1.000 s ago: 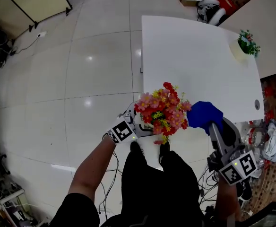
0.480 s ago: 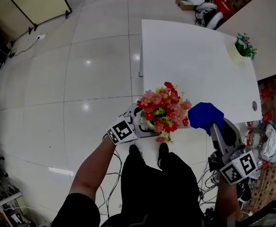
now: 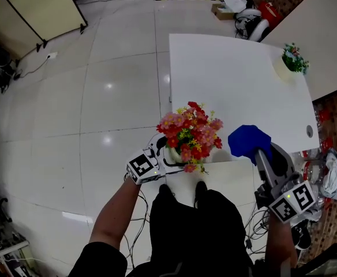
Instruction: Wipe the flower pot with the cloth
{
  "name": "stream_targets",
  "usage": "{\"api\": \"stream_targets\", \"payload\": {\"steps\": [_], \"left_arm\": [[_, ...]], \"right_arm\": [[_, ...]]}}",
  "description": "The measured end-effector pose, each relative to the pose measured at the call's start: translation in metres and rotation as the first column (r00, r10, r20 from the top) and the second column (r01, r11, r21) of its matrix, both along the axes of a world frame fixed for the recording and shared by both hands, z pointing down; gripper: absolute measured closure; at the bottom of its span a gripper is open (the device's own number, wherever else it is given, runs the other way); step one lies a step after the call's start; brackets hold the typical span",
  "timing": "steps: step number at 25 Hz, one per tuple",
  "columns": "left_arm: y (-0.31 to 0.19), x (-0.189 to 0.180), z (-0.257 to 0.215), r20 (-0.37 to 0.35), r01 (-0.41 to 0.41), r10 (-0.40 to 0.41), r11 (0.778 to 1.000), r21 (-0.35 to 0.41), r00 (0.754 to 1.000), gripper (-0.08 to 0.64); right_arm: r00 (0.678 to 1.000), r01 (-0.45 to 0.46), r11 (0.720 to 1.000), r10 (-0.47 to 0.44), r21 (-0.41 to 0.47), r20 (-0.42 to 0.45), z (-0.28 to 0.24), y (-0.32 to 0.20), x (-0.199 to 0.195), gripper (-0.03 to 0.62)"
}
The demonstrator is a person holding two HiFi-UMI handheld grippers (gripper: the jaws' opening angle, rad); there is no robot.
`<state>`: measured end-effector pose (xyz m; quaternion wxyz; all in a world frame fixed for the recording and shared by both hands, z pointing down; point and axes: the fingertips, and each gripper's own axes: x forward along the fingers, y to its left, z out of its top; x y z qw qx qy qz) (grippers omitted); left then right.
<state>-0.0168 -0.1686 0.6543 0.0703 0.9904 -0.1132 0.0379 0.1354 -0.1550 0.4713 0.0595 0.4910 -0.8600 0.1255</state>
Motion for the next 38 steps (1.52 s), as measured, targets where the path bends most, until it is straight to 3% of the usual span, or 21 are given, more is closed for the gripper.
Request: {"api": "stream_targets", "payload": {"steps": [5,9,14,19,23,27,32,38], "left_arm": [[-0.014,-0.015,-0.049,-0.061,0.058,-0.058,0.998,0.0,0.996,0.038],[-0.021,-0.023,-0.135,-0.138,0.11,-0.111,0.994,-0.016,0.984,0.038],[-0.019,-0.026,-0.238,-0.2,0.098,-0.095,0.995,0.004,0.975,0.037],[-0.012,-0.024,-0.311,-0.19,0.11,-0.1,0.993,0.045,0.977,0.038],[-0.037,-0.026,-0.358,-0.158,0.151,-0.134,0.983,0.102,0.978,0.038],[-0.061,-0.024,-0.379,-0.15,0.174,-0.156,0.979,0.111,0.976,0.038],[-0.054,-0.013,-0.385,-0.162,0.143,-0.126,0.985,0.099,0.979,0.037],[-0.04,-0.008,-0.393,-0.27,0.102,-0.084,0.993,0.053,0.959,0.038]], "right_arm": [[1.0,0.011,1.0,-0.011,0.015,0.024,-0.013,-0.007,0.003,0.495],[0.997,0.046,0.998,-0.049,0.049,0.059,-0.049,-0.014,-0.003,0.495],[0.989,0.089,0.988,-0.103,0.127,0.108,-0.121,-0.016,-0.01,0.495],[0.969,0.164,0.963,-0.197,0.213,0.146,-0.182,-0.003,-0.018,0.495],[0.934,0.256,0.923,-0.313,0.285,0.173,-0.233,-0.003,-0.032,0.495],[0.91,0.346,0.872,-0.402,0.346,0.102,-0.265,0.002,-0.059,0.495],[0.883,0.423,0.837,-0.467,0.347,0.049,-0.266,0.015,-0.084,0.495],[0.872,0.451,0.816,-0.489,0.36,0.015,-0.272,0.02,-0.092,0.495]]}}
